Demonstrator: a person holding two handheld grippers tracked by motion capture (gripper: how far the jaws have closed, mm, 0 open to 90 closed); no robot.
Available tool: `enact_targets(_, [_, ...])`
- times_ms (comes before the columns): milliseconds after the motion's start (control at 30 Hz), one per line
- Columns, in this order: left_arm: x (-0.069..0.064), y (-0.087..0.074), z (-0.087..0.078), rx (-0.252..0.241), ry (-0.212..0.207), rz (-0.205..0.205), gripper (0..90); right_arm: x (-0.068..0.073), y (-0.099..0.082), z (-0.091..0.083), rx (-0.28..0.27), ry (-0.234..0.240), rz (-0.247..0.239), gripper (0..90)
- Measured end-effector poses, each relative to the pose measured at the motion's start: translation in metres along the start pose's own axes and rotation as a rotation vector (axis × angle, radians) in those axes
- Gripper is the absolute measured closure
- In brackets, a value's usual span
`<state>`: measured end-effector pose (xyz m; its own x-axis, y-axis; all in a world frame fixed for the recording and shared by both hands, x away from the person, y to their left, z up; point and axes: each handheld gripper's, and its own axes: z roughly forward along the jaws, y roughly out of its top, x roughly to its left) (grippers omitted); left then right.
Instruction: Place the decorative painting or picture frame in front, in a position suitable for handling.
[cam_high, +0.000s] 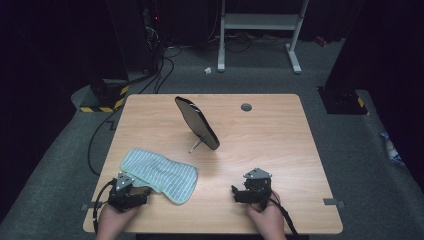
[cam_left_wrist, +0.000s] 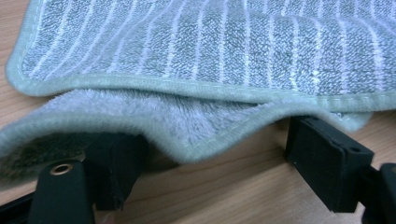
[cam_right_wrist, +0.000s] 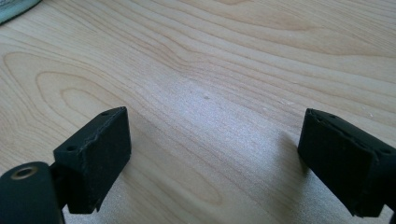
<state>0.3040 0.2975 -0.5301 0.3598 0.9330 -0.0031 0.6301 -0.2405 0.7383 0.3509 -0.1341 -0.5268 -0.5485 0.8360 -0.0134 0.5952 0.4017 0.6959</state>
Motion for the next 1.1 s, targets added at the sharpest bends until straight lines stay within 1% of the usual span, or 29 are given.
enact_targets(300, [-0.001, -0.002, -0.002, -0.006, 0.007, -0.003, 22.2, -0.001, 0.000, 0.000, 0.001, 0.005, -0.002, 8.9])
enact_targets(500, [0.000, -0.004, -0.004, -0.009, 0.031, -0.028, 22.5, -0.002, 0.000, 0.000, 0.001, 0.009, -0.007, 8.8])
enact_targets(533, [0.000, -0.005, -0.004, -0.010, 0.035, -0.038, 22.9, -0.002, 0.000, 0.000, 0.001, 0.009, -0.007, 8.8])
enact_targets(600, [0.001, -0.005, -0.005, -0.012, 0.040, -0.039, 25.1, -0.002, 0.000, 0.000, 0.001, 0.011, -0.008, 8.6])
enact_targets(667, [0.001, -0.006, -0.006, -0.017, 0.040, -0.050, 26.1, -0.002, 0.001, 0.001, 0.001, 0.013, -0.012, 8.6])
enact_targets(833, [0.001, -0.008, -0.009, -0.019, 0.044, -0.042, 28.5, -0.003, 0.000, 0.000, 0.000, 0.020, -0.020, 8.7])
enact_targets(900, [0.000, -0.009, -0.010, -0.020, 0.043, -0.038, 30.6, -0.004, -0.001, -0.001, 0.001, 0.021, -0.018, 8.7])
enact_targets(933, [0.000, -0.010, -0.011, -0.024, 0.045, -0.036, 34.1, -0.004, -0.001, -0.001, 0.001, 0.021, -0.018, 8.7])
enact_targets(967, [-0.001, -0.011, -0.013, -0.026, 0.044, -0.037, 35.6, -0.004, -0.001, -0.001, 0.001, 0.021, -0.018, 8.7])
enact_targets(1033, [0.001, -0.012, -0.018, -0.036, 0.050, -0.040, 36.8, -0.004, -0.001, -0.001, 0.001, 0.021, -0.018, 8.7])
enact_targets(1067, [0.002, -0.013, -0.022, -0.048, 0.053, -0.044, 42.5, -0.004, -0.001, -0.001, 0.001, 0.021, -0.018, 8.7])
enact_targets(1100, [0.005, -0.012, -0.029, -0.079, 0.074, -0.059, 44.2, -0.004, -0.001, -0.001, 0.001, 0.021, -0.019, 8.7])
